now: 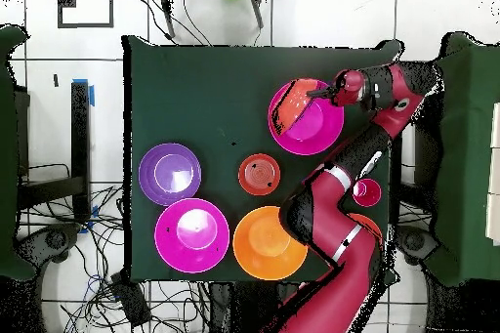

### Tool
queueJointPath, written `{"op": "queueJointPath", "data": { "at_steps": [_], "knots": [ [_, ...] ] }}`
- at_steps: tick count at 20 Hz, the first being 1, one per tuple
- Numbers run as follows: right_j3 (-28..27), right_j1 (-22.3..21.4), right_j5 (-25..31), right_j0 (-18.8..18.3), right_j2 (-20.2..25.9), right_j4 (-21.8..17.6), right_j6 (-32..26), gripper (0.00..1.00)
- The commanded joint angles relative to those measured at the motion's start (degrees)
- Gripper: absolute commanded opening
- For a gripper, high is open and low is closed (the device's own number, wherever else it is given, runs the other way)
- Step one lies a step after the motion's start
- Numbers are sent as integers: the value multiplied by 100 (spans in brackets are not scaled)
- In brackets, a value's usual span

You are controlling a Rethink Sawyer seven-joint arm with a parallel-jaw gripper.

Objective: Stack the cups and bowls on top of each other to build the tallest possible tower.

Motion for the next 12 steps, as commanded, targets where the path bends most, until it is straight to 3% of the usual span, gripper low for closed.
{"op": "queueJointPath", "data": {
  "at_steps": [1, 12],
  "knots": [
    [-1007, 370, 805, 33, 19, -658, -2337, 0],
    [-1287, 567, 1298, -76, 665, -1512, -2963, 0]
  ]
}}
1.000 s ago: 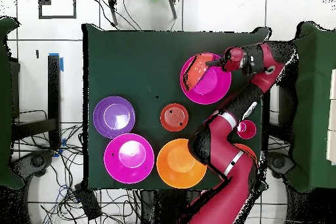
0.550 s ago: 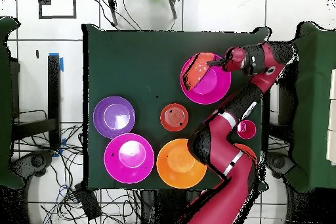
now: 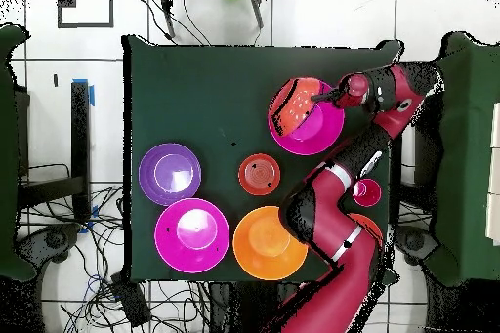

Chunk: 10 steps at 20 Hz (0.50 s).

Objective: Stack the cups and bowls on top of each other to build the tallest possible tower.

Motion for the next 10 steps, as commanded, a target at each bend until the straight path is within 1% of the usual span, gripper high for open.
{"op": "queueJointPath", "data": {
  "at_steps": [1, 6, 10],
  "knots": [
    [-1257, 478, 873, -47, 216, -948, -2393, 0],
    [-1314, 571, 963, -132, 399, -1481, -2869, 0],
    [-1370, 650, 1066, -199, 582, -2044, -3306, 0]
  ]
}}
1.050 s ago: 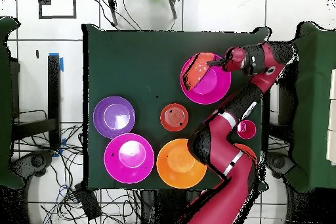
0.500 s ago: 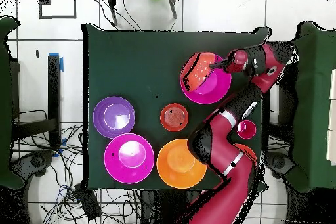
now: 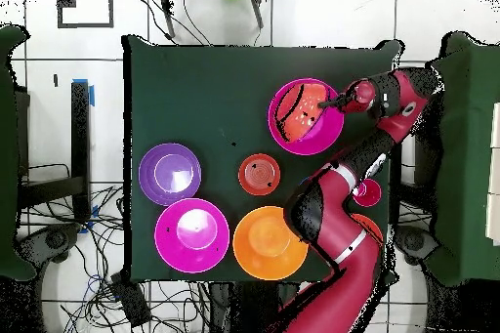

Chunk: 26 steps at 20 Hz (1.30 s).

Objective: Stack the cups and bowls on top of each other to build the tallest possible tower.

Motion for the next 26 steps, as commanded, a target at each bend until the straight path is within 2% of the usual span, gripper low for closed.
{"op": "queueJointPath", "data": {
  "at_steps": [1, 8, 12, 17, 26],
  "knots": [
    [-1231, 495, 684, -28, 82, -1140, -2603, 0],
    [-1314, 666, 790, -126, 440, -1919, -3190, 0],
    [-1422, 745, 810, -125, 759, -2172, -3214, 0],
    [-1500, 736, 833, -98, 1011, -2228, -3043, 0],
    [-1507, 759, 852, -96, 1121, -2347, -3116, 0]
  ]
}}
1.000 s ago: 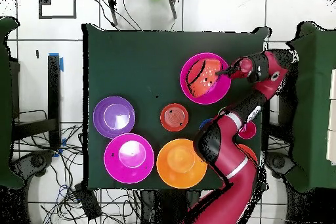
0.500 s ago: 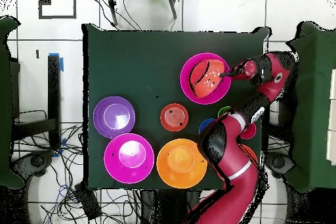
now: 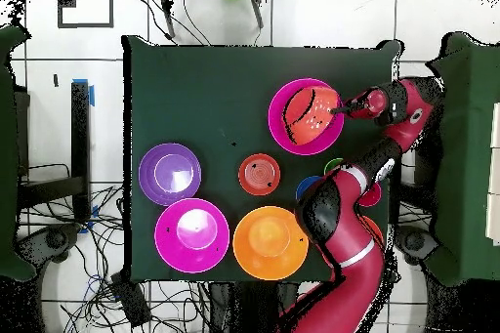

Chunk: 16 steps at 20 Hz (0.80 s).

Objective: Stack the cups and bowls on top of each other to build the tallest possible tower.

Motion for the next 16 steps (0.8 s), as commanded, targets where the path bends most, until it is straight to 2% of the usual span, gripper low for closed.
{"op": "queueJointPath", "data": {
  "at_steps": [1, 9, 16],
  "knots": [
    [-1236, 462, 535, 181, -114, -482, -1732, 0],
    [-1210, 528, 454, 157, -150, -470, -1807, 0],
    [-1100, 579, 687, 145, -348, -476, -2038, 0]
  ]
}}
